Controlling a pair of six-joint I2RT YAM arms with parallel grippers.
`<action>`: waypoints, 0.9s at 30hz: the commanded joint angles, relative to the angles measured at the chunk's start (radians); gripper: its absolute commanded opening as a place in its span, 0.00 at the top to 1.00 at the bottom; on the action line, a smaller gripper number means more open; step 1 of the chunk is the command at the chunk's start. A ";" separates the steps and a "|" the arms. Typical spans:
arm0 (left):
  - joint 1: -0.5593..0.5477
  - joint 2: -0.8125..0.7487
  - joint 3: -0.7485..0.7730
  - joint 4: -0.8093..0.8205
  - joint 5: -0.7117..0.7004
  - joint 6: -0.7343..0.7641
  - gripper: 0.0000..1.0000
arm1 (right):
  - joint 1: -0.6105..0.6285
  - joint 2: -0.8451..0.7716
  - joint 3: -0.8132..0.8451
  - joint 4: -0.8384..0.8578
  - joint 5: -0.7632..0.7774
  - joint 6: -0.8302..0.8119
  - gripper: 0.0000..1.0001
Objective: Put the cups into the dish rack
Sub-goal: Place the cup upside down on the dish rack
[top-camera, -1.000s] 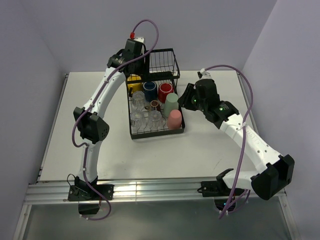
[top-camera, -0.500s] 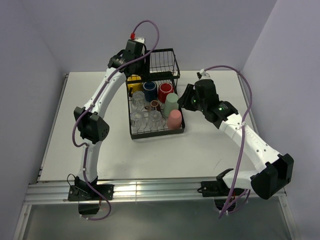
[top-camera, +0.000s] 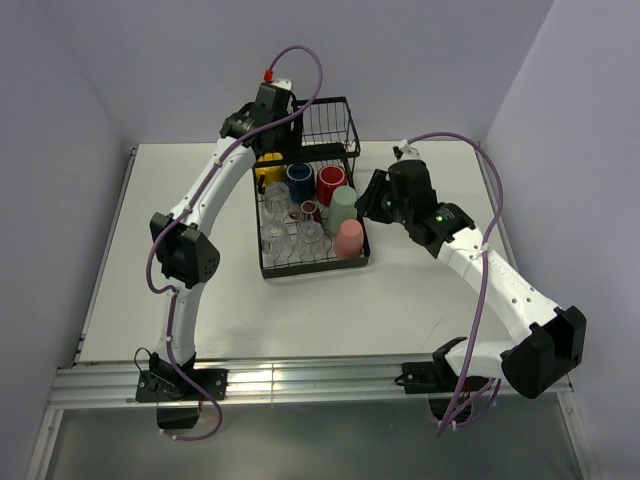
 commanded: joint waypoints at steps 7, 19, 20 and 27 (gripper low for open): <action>-0.008 -0.007 -0.009 -0.032 -0.048 0.040 0.21 | 0.001 -0.004 -0.010 0.038 0.001 -0.008 0.62; -0.026 -0.151 -0.075 0.125 -0.044 0.048 0.20 | 0.001 -0.028 -0.003 0.028 0.036 -0.019 0.62; -0.028 -0.163 -0.084 0.152 -0.044 0.051 0.20 | 0.001 -0.033 -0.003 0.026 0.040 -0.020 0.61; -0.031 -0.282 -0.080 0.261 -0.019 0.065 0.18 | 0.001 -0.048 0.029 0.011 0.066 -0.033 0.60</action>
